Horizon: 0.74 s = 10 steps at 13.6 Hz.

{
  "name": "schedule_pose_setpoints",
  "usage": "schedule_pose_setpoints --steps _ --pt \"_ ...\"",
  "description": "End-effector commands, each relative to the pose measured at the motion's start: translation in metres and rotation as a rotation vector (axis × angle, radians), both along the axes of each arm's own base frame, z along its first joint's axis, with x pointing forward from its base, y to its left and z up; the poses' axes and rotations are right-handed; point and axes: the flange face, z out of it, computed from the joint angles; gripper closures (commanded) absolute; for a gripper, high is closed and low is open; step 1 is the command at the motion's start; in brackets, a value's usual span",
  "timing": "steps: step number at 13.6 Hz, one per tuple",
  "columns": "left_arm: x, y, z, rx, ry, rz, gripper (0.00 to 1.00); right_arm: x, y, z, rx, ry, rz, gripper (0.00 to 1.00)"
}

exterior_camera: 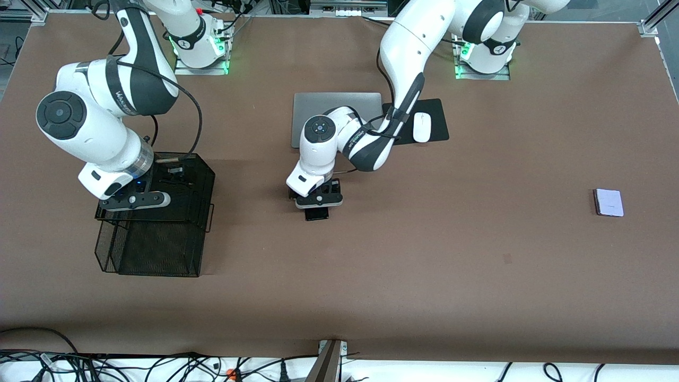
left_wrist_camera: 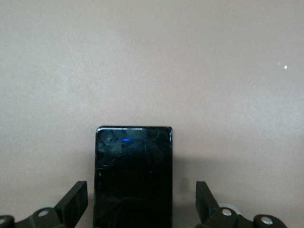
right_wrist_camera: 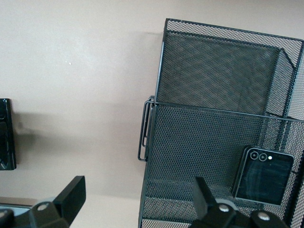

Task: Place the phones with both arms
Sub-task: 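Carry the black phone to the table middle and set it down with the left gripper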

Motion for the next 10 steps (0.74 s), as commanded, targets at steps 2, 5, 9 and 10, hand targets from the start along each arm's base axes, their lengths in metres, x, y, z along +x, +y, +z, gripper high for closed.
schedule_pose_setpoints --steps 2,5,9,10 --pt "0.037 0.024 0.051 0.003 0.047 0.071 0.00 0.000 0.015 0.002 0.012 0.008 0.013 0.00" --pt "0.065 0.076 0.116 0.019 0.144 0.061 0.00 -0.005 0.058 -0.003 0.026 0.009 0.031 0.00" --pt "0.074 0.174 0.094 0.207 0.424 -0.044 0.00 -0.004 0.146 -0.020 0.135 0.051 -0.109 0.00" --pt "0.078 0.211 0.087 0.224 0.482 -0.072 0.00 -0.004 0.165 -0.031 0.168 0.074 -0.138 0.00"
